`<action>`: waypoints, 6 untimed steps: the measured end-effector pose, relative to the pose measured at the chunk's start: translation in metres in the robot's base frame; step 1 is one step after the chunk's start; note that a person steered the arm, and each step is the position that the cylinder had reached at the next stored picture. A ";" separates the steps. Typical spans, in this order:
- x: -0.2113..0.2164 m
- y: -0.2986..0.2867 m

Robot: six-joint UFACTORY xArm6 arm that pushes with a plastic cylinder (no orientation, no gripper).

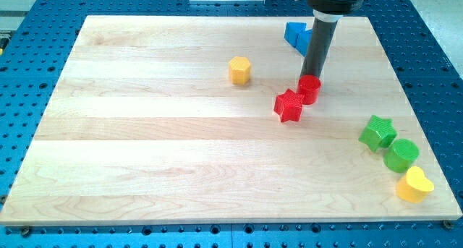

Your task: Move the red circle into the red star

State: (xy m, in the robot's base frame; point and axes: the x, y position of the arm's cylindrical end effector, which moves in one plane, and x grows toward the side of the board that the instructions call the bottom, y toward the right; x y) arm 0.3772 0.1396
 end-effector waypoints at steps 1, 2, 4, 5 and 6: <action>-0.003 0.069; -0.004 0.066; 0.072 -0.032; 0.057 0.003; 0.005 -0.006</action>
